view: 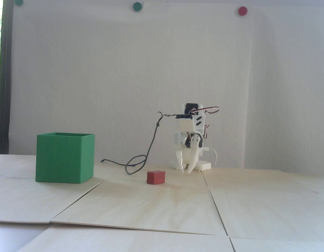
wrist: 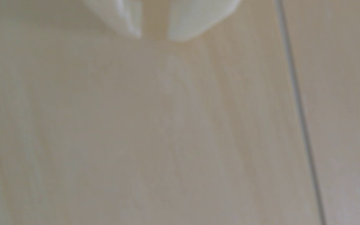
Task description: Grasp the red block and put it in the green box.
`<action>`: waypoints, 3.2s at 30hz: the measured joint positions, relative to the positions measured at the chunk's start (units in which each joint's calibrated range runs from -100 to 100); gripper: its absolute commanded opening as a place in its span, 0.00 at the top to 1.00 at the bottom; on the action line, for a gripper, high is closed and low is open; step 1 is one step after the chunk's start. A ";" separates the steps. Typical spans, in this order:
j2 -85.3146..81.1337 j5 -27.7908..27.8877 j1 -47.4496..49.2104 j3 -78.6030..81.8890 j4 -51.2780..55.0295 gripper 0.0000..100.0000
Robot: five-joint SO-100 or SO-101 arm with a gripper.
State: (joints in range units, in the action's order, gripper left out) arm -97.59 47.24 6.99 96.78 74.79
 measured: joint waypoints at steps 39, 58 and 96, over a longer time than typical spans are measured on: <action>0.25 -6.94 11.85 -6.54 -10.65 0.96; 65.09 -10.99 8.56 -57.65 -10.07 0.96; 99.21 -14.33 1.45 -77.17 -12.40 0.96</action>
State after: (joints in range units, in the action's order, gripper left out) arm 1.62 32.91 8.44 19.61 62.40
